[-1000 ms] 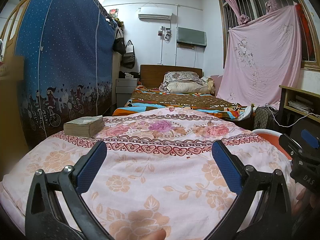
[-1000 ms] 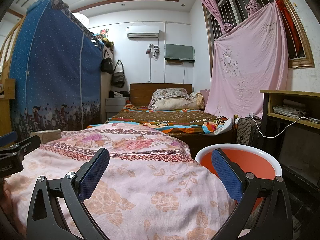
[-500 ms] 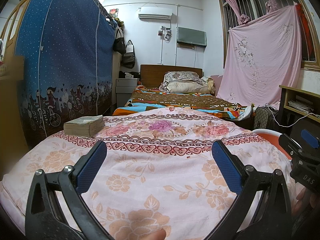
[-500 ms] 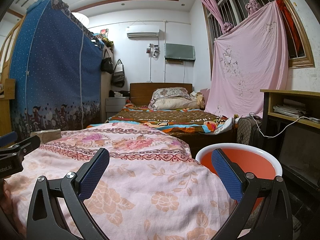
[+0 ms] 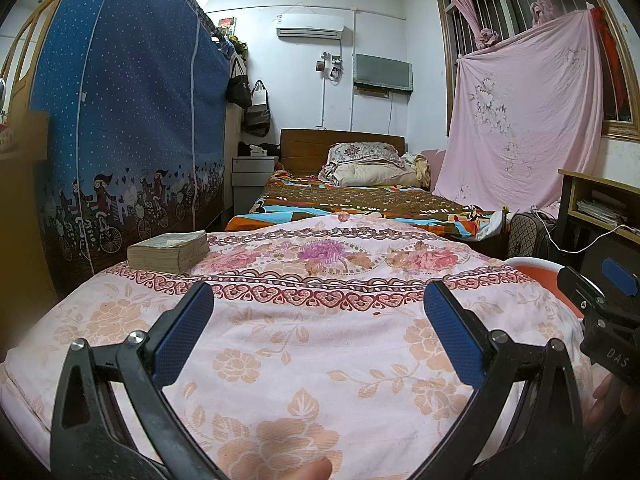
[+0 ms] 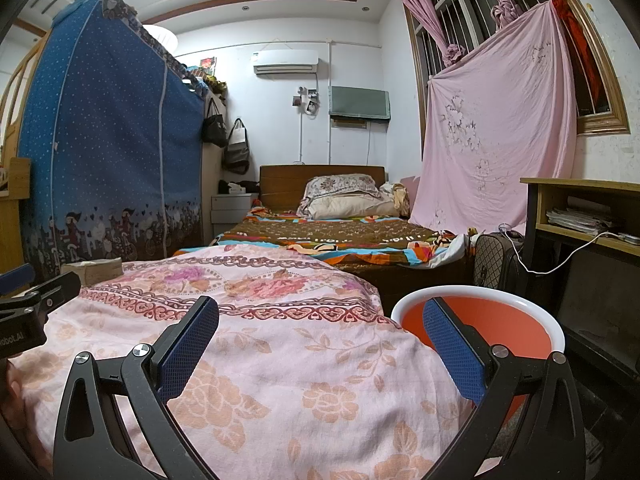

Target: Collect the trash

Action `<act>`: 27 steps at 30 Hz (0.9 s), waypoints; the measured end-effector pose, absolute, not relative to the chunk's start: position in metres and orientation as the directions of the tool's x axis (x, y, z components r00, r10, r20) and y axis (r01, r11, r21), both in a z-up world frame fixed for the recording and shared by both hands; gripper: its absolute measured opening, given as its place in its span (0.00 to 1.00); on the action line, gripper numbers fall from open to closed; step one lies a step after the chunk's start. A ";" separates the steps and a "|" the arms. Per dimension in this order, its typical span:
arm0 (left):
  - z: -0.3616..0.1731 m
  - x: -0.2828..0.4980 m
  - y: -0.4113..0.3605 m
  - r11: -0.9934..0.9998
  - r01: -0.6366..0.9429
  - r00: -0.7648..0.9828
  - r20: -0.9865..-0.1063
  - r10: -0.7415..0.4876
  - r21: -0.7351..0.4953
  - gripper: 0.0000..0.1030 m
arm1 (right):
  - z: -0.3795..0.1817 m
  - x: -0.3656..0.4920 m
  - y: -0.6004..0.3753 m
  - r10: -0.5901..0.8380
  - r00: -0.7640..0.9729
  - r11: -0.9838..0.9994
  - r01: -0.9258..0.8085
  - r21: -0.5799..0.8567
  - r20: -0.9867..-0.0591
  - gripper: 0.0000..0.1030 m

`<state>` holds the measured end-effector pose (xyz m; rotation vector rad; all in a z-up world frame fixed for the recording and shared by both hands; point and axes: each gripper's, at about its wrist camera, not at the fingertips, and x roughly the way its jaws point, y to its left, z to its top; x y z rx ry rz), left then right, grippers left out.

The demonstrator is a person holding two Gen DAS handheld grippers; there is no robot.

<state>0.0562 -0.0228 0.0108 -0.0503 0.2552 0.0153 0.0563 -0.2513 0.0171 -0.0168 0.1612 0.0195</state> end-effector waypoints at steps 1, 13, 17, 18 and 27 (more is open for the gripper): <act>0.011 0.056 -0.024 0.999 -0.022 0.967 -0.253 0.009 -0.048 0.89 | 0.017 0.056 -0.251 0.018 0.987 1.000 -0.021 -0.015 -0.161 1.00; 0.011 0.056 -0.023 0.999 -0.020 0.968 -0.251 0.007 -0.048 0.89 | 0.018 0.056 -0.251 0.018 0.987 1.000 -0.020 -0.015 -0.161 1.00; 0.010 0.056 -0.021 0.998 -0.027 0.966 -0.258 0.012 -0.053 0.89 | 0.018 0.056 -0.251 0.018 0.987 1.000 -0.021 -0.015 -0.162 1.00; 0.010 0.056 -0.021 0.998 -0.031 0.966 -0.258 0.016 -0.054 0.89 | 0.018 0.056 -0.251 0.018 0.987 1.000 -0.021 -0.015 -0.161 1.00; 0.011 0.056 -0.021 0.998 -0.040 0.968 -0.251 0.028 -0.044 0.89 | 0.018 0.056 -0.251 0.018 0.987 1.000 -0.021 -0.015 -0.163 1.00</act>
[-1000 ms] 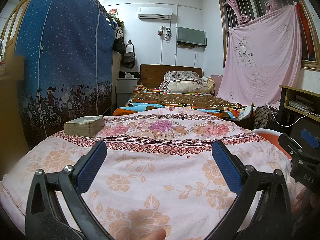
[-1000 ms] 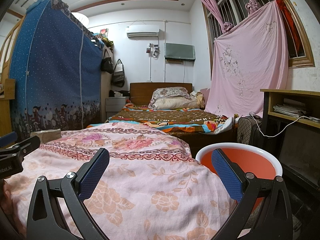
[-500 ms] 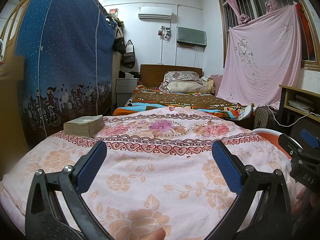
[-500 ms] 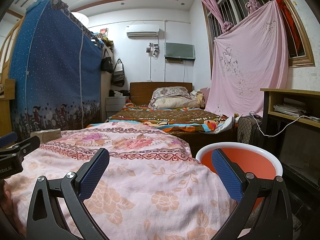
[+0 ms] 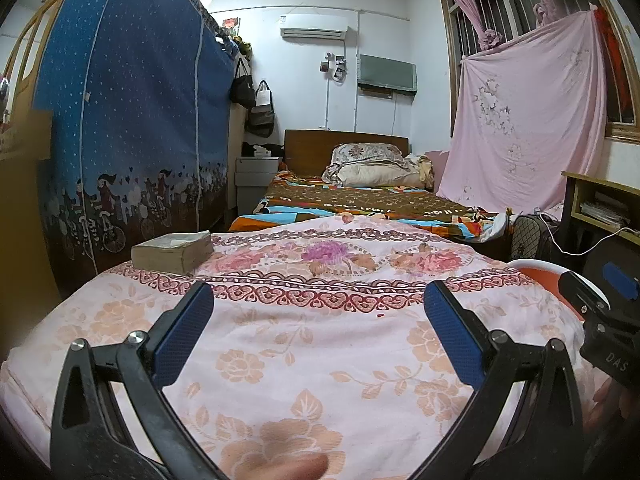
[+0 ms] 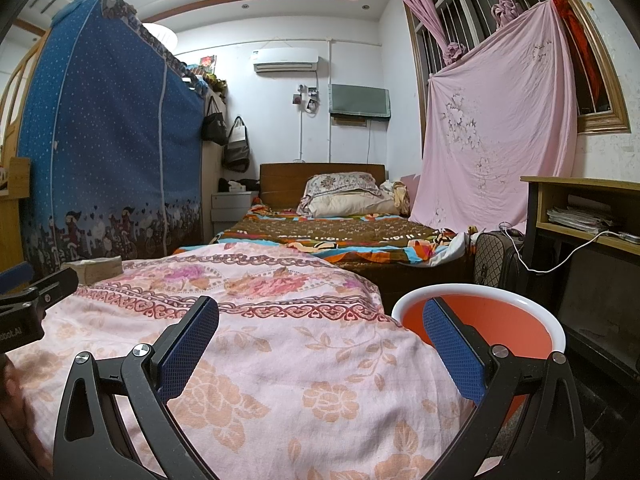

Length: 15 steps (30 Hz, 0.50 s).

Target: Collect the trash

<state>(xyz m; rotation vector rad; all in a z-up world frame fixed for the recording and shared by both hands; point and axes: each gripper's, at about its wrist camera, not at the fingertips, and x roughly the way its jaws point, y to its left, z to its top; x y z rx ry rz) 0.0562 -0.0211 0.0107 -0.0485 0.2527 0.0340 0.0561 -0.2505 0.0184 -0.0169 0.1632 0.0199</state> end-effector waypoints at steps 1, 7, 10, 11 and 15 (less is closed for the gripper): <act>0.012 0.057 -0.023 0.998 -0.040 0.968 -0.251 0.028 -0.042 0.89 | 0.018 0.056 -0.250 0.019 0.986 1.000 -0.021 -0.015 -0.163 1.00; 0.012 0.056 -0.023 0.998 -0.039 0.968 -0.251 0.028 -0.041 0.89 | 0.018 0.055 -0.250 0.019 0.986 1.000 -0.021 -0.016 -0.163 1.00; 0.012 0.057 -0.023 0.998 -0.038 0.967 -0.251 0.027 -0.039 0.89 | 0.018 0.056 -0.250 0.019 0.986 1.000 -0.021 -0.015 -0.164 1.00; 0.012 0.056 -0.024 0.999 -0.039 0.968 -0.251 0.028 -0.038 0.89 | 0.018 0.056 -0.250 0.018 0.986 1.000 -0.021 -0.015 -0.164 1.00; 0.012 0.056 -0.024 0.999 -0.036 0.968 -0.249 0.027 -0.032 0.89 | 0.018 0.056 -0.250 0.019 0.986 1.000 -0.021 -0.015 -0.165 1.00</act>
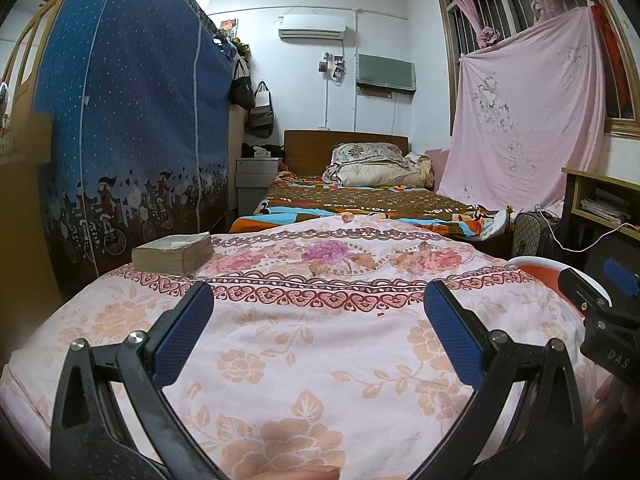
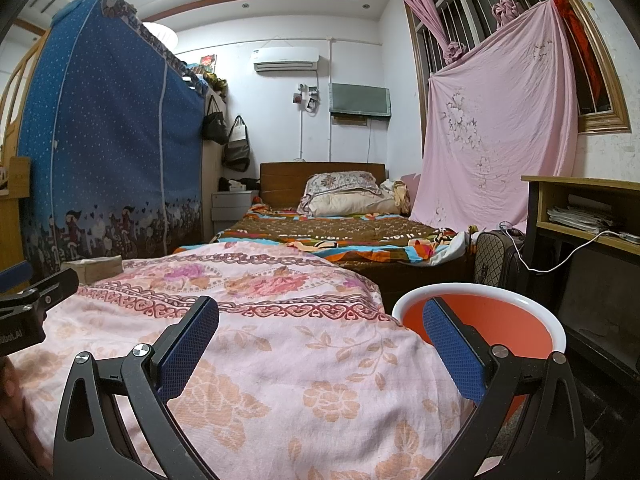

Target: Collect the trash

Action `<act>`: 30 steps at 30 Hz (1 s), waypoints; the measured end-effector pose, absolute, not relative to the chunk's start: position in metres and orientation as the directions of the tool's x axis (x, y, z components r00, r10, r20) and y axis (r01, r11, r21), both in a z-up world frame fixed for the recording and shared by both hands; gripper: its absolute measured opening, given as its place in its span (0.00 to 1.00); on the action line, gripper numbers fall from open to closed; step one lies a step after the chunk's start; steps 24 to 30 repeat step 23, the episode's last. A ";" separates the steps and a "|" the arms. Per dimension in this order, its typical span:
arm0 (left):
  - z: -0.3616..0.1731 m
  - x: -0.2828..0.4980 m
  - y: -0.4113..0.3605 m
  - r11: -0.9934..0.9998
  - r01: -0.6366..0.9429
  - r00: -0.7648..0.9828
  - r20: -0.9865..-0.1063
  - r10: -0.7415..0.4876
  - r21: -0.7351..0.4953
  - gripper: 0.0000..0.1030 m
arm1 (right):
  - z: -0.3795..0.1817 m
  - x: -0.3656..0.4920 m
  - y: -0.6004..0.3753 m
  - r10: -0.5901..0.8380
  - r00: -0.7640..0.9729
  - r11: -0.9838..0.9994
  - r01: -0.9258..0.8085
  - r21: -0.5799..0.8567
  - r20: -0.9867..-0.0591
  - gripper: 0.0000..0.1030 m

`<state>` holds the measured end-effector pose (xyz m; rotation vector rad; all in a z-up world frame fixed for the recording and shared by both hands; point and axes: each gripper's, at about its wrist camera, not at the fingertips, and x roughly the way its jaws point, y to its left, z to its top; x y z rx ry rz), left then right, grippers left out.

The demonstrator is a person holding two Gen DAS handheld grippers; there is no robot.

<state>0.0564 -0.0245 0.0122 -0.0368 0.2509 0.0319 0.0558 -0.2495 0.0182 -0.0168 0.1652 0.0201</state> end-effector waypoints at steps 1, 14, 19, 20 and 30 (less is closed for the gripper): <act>0.012 0.056 -0.025 0.999 -0.036 0.968 -0.249 0.027 -0.034 0.89 | 0.018 0.055 -0.249 0.019 0.986 1.000 -0.022 -0.015 -0.165 1.00; 0.012 0.056 -0.025 0.999 -0.037 0.968 -0.248 0.028 -0.034 0.89 | 0.019 0.056 -0.249 0.018 0.986 1.000 -0.021 -0.015 -0.166 1.00; 0.012 0.057 -0.025 0.999 -0.037 0.968 -0.248 0.028 -0.033 0.89 | 0.016 0.053 -0.247 0.018 0.986 1.000 -0.021 -0.015 -0.167 1.00; 0.012 0.056 -0.025 0.999 -0.037 0.968 -0.248 0.028 -0.033 0.89 | 0.016 0.053 -0.247 0.018 0.986 1.000 -0.021 -0.015 -0.167 1.00; 0.012 0.056 -0.026 0.999 -0.037 0.968 -0.248 0.028 -0.034 0.89 | 0.016 0.054 -0.247 0.018 0.986 1.000 -0.021 -0.015 -0.168 1.00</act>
